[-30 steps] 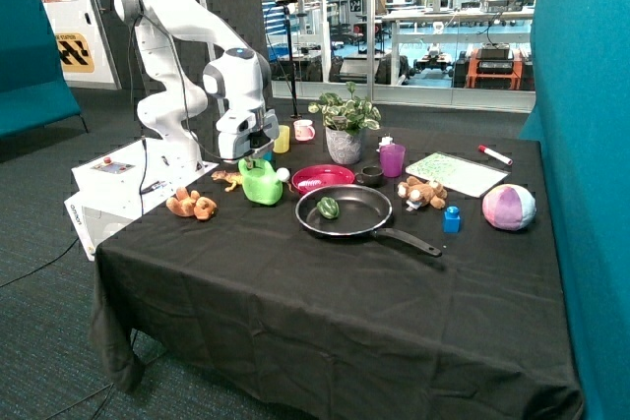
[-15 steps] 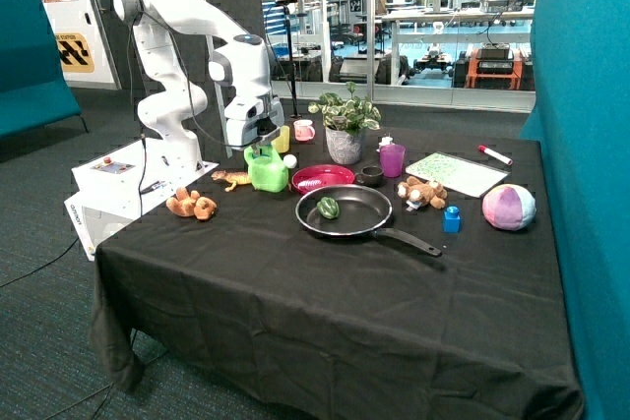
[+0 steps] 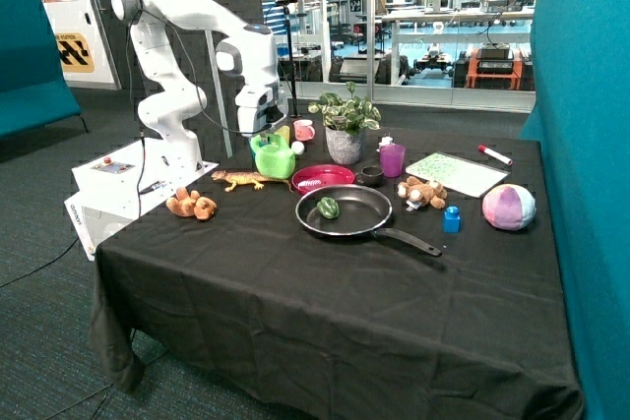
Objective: Water the pot plant and put the can on the plate
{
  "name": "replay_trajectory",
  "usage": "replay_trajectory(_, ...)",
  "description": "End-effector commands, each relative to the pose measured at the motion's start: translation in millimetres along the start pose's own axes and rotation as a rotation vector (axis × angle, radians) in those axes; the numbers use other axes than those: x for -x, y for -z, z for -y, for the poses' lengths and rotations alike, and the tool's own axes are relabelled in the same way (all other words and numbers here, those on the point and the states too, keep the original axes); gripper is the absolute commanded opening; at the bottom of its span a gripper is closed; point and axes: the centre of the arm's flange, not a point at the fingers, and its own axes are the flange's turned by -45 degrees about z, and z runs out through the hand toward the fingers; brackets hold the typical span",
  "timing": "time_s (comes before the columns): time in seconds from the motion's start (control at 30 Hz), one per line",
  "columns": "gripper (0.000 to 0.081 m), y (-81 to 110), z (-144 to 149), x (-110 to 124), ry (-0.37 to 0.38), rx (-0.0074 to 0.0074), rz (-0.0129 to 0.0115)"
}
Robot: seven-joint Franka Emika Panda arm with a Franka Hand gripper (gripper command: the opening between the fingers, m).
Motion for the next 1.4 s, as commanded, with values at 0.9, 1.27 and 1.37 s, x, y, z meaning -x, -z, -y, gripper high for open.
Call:
replay_trajectory(0.9, 0.0, 42.7, 96, 14, 0.142, 0.0025, -0.0025)
replay_trajectory(1.27, 0.0, 52.1, 110, 15, 0.163, 0.0025, -0.0025)
replay_trajectory(1.37, 0.0, 54.4, 113, 16, 0.173, 0.0025, -0.0025)
